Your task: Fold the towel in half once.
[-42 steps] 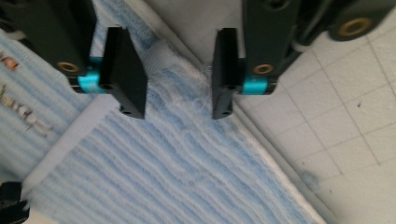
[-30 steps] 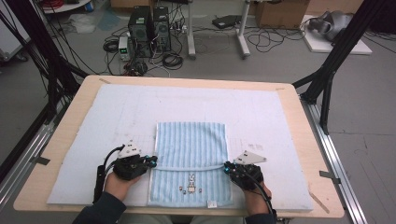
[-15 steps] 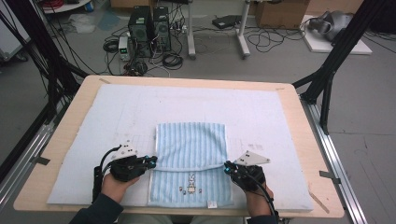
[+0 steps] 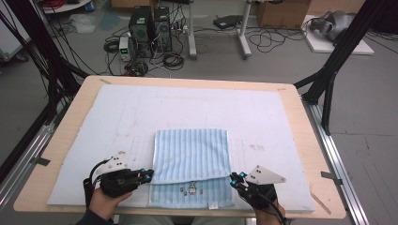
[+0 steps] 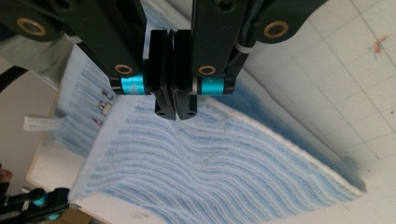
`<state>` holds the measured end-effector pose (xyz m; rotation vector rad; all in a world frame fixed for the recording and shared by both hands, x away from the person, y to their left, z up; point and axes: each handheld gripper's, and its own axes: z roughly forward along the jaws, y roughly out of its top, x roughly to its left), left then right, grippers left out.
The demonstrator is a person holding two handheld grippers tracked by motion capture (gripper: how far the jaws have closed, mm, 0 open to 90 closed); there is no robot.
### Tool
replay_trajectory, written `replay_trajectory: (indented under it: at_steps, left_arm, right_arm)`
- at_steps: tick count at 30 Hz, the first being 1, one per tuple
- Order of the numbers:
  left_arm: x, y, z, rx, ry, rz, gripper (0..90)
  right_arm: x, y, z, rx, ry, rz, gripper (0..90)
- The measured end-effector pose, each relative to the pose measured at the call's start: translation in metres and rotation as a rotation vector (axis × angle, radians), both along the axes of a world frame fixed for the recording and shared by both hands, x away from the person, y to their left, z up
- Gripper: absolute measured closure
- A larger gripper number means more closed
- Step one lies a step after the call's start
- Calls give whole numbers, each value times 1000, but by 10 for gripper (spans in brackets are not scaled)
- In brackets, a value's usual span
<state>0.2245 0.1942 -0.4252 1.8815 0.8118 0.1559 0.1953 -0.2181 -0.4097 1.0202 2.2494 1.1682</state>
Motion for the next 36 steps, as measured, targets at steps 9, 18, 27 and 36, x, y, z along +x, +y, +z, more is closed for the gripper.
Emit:
replay_trajectory:
  at_steps: [9,18,27,36]
  left_arm:
    - [-23,3,0,-8,24,-69,877]
    - [-28,4,-9,20,61,-80,754]
    - [12,-2,11,-17,-45,8,453]
    - [61,-12,16,-22,-140,39,370]
  right_arm:
    - [-31,-4,5,-6,13,27,841]
    - [-40,2,-10,-54,65,22,655]
    - [-6,-18,-2,65,-30,-173,490]
    - [63,-13,-1,93,-16,-191,442]
